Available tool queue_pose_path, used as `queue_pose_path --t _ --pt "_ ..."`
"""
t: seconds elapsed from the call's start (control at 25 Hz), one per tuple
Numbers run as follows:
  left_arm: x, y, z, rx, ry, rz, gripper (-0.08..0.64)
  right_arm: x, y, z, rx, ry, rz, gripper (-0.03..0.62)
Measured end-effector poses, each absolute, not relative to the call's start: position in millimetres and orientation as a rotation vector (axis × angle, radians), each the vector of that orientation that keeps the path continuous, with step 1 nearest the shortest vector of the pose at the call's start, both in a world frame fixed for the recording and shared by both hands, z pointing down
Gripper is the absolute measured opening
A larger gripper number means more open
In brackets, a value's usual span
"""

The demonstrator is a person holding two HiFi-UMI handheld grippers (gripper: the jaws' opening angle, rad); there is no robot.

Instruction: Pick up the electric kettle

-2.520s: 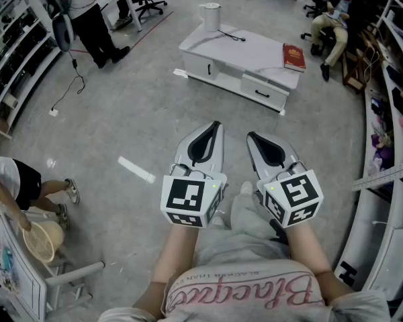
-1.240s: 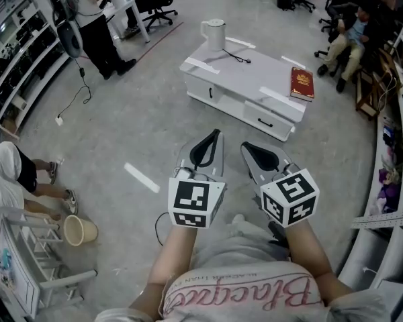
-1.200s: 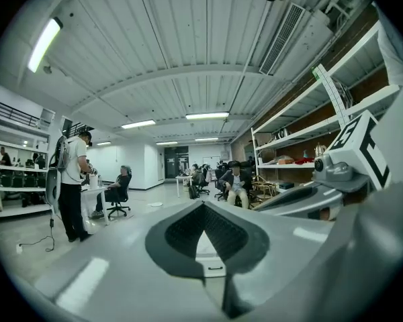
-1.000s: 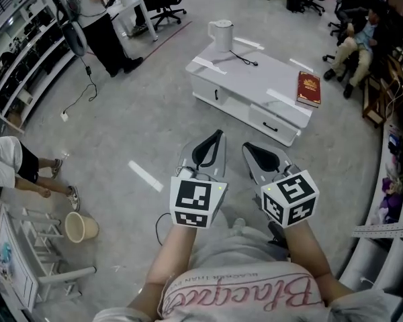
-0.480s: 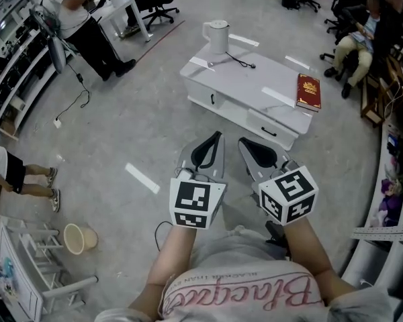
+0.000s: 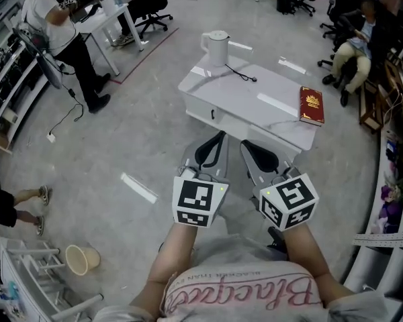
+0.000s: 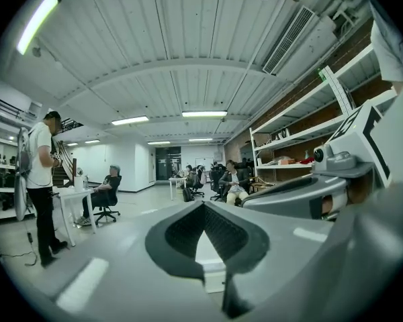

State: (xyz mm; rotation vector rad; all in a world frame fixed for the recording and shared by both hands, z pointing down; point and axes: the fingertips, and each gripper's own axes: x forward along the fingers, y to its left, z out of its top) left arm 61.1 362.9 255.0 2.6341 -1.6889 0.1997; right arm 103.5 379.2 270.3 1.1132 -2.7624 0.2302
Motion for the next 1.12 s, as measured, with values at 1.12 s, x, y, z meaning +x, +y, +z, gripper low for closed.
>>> queue_pose_path --t 1.12 --pt "-51.9 187.3 266.5 2.630 -1.631 0.151 0.008 9.5 200.1 273.9 1.234 -2.682 0.149 0.026"
